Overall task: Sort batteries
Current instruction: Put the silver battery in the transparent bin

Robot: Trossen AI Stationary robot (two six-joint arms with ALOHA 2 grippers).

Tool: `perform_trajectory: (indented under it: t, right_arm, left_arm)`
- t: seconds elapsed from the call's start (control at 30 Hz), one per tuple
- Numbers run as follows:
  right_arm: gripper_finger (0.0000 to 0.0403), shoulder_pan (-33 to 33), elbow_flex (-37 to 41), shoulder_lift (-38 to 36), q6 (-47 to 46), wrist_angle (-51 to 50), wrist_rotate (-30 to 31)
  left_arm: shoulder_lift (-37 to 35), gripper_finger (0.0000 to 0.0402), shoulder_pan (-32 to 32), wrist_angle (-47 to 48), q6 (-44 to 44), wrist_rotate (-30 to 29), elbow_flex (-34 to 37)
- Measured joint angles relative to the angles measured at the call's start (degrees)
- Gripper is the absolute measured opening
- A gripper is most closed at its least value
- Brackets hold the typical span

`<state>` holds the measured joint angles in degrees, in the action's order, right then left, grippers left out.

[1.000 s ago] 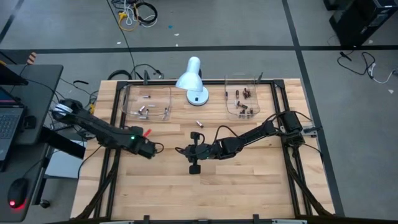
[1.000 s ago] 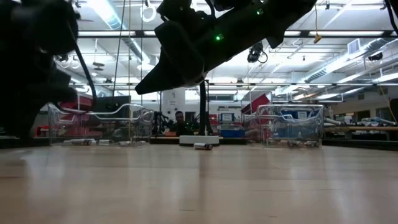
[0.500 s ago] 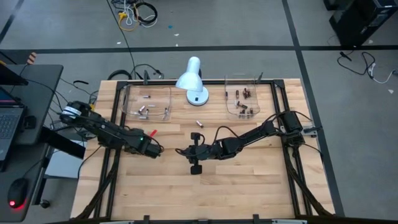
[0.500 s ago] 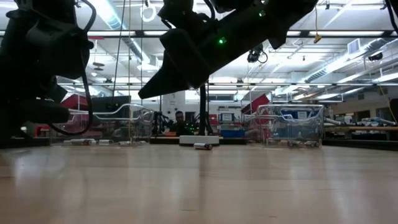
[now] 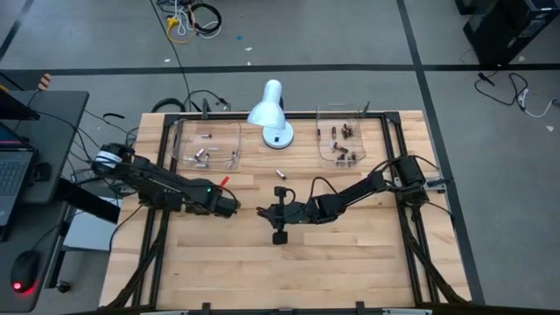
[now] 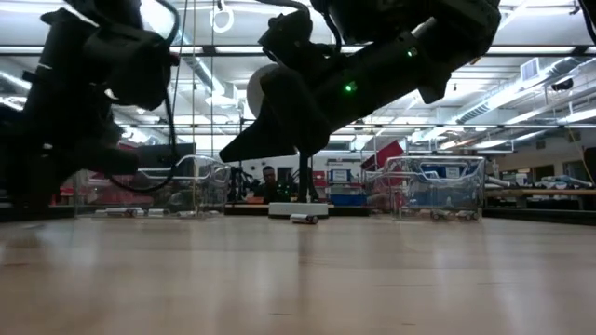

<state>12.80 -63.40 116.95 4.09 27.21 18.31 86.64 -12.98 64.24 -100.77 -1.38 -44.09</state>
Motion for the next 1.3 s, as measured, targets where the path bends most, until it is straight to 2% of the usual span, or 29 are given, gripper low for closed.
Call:
perform_trajectory:
  t: [0.1,0.2,0.3,0.43,0.53,0.7,0.87,1.3]
  right_arm:
    - [0.0,-0.23,0.34,0.0,-0.01,0.84,0.0]
    - [0.0,-0.24,0.34,0.0,0.1,0.44,0.0]
    - [0.0,-0.24,0.34,0.0,0.92,0.19,0.0]
    - [0.0,-0.18,0.34,0.0,2.03,0.06,0.0]
    - [0.0,-0.18,0.34,0.0,2.38,-0.2,0.0]
    - [0.0,-0.06,0.34,0.0,3.39,-1.23,-0.45]
    - [0.0,-0.04,0.34,0.0,3.61,-1.52,-1.95]
    - [0.0,0.02,0.34,0.0,4.07,-1.54,-3.45]
  left_arm:
    - [1.04,0.0074,0.67,2.83,2.91,-0.69,-2.14]
    - [1.92,0.0074,0.93,16.46,-0.79,1.49,-2.63]
    - [1.9,0.0074,0.86,23.25,-4.06,4.17,-2.21]
    - [1.8,0.0074,0.86,19.16,-4.48,4.76,-1.54]
    - [1.8,0.0074,0.86,11.21,-4.46,1.91,-1.53]
    - [2.52,0.0074,1.04,14.79,-6.18,1.36,-1.19]
    - [2.79,0.0074,1.02,11.39,-7.65,2.06,2.43]
    - [3.93,0.0074,2.86,12.72,-9.35,-0.69,2.7]
